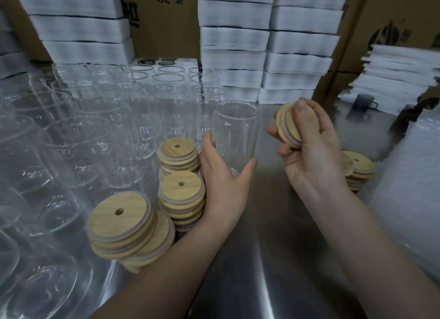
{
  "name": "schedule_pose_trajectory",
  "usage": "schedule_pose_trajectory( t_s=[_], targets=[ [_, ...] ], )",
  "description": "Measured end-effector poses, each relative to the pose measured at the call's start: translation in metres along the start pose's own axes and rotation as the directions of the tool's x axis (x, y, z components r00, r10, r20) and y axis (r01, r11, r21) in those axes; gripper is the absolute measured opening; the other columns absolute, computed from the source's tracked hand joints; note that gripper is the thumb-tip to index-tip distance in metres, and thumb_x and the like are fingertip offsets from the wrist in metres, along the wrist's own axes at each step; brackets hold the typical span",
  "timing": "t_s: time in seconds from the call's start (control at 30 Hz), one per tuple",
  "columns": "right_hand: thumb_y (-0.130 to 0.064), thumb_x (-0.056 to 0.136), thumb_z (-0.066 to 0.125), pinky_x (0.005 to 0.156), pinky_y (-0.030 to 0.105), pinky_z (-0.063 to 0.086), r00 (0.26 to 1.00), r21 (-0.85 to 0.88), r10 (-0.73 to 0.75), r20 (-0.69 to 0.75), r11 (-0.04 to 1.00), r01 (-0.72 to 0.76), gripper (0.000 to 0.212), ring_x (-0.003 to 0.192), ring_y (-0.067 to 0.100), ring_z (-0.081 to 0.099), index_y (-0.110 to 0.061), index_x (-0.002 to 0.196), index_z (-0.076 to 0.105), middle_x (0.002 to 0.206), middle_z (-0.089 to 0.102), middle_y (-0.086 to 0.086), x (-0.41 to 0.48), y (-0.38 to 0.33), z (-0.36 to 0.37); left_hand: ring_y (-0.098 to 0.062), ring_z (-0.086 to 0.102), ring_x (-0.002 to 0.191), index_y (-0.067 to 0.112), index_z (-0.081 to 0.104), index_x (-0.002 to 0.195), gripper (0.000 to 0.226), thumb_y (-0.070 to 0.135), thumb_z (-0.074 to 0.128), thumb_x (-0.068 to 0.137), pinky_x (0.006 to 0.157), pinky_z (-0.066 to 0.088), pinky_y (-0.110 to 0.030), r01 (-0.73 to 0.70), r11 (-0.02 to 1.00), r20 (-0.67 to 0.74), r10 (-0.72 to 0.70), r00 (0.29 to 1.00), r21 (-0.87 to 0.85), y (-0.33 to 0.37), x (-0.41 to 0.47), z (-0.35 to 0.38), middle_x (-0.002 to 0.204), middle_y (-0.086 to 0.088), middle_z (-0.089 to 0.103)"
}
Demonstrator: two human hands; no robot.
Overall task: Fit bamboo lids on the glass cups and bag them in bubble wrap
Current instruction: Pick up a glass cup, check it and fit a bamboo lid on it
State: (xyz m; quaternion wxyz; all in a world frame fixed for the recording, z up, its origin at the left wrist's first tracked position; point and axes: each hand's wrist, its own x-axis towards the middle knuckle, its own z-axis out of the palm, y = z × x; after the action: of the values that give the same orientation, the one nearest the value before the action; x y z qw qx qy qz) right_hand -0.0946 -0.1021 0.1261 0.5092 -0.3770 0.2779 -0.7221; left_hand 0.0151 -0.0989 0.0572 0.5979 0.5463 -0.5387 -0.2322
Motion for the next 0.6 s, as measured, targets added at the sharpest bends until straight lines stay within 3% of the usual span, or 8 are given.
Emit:
schedule_pose_trajectory(
  t_s=[0.1, 0.27, 0.37, 0.5, 0.6],
  targets=[
    [-0.028, 0.097, 0.058, 0.035, 0.019, 0.041, 0.999, -0.054, -0.002, -0.035, 0.999, 0.000, 0.014, 0.061, 0.019, 0.071, -0.018, 0.106, 0.061, 0.096, 0.065, 0.017, 0.0005, 0.0014, -0.0013, -0.018, 0.029, 0.138, 0.012, 0.013, 0.152, 0.097, 0.022, 0.078, 0.080, 0.117, 0.024, -0.037, -0.006, 1.000, 0.012, 0.006, 1.000, 0.004, -0.0004, -0.0004, 0.0001, 0.148, -0.010, 0.030],
    [-0.037, 0.106, 0.037, 0.036, 0.020, 0.039, 0.995, -0.104, -0.035, -0.091, 0.994, 0.026, 0.030, 0.061, 0.022, 0.071, -0.018, 0.105, 0.060, 0.088, 0.070, 0.017, 0.0032, -0.0012, -0.0021, -0.018, 0.031, 0.137, 0.013, 0.013, 0.152, 0.098, 0.023, 0.078, 0.080, 0.115, 0.026, -0.035, -0.021, 1.000, 0.017, 0.021, 1.000, 0.012, -0.0023, -0.0009, 0.0005, 0.146, -0.009, 0.032],
    [-0.036, 0.108, 0.031, 0.039, 0.023, 0.046, 0.976, -0.172, -0.157, -0.149, 0.976, 0.131, 0.032, 0.071, 0.026, 0.074, -0.019, 0.113, 0.058, 0.100, 0.069, 0.017, 0.0049, -0.0026, -0.0054, -0.018, 0.031, 0.137, 0.014, 0.015, 0.152, 0.098, 0.024, 0.079, 0.079, 0.114, 0.026, -0.033, -0.039, 0.999, 0.031, 0.039, 0.999, 0.024, -0.0033, -0.0022, 0.0005, 0.147, -0.009, 0.033],
    [-0.032, 0.106, 0.037, 0.063, 0.035, 0.061, 0.930, -0.296, -0.314, -0.190, 0.922, 0.250, 0.027, 0.106, 0.031, 0.067, -0.023, 0.126, 0.052, 0.130, 0.056, 0.012, 0.0078, -0.0028, -0.0065, -0.019, 0.032, 0.137, 0.013, 0.018, 0.152, 0.098, 0.021, 0.081, 0.077, 0.115, 0.025, -0.033, -0.108, 0.992, 0.038, 0.105, 0.994, 0.067, -0.0024, -0.0036, 0.0000, 0.146, -0.009, 0.036],
    [-0.030, 0.102, 0.044, 0.088, 0.045, 0.058, 0.905, -0.422, -0.407, -0.124, 0.847, 0.323, 0.029, 0.115, 0.013, 0.060, -0.019, 0.124, 0.059, 0.118, 0.060, -0.011, 0.0076, -0.0016, -0.0052, -0.022, 0.033, 0.137, 0.012, 0.021, 0.151, 0.098, 0.019, 0.082, 0.075, 0.116, 0.024, -0.037, -0.168, 0.978, 0.039, 0.165, 0.986, 0.123, -0.0015, -0.0043, -0.0004, 0.145, -0.010, 0.038]
  ],
)
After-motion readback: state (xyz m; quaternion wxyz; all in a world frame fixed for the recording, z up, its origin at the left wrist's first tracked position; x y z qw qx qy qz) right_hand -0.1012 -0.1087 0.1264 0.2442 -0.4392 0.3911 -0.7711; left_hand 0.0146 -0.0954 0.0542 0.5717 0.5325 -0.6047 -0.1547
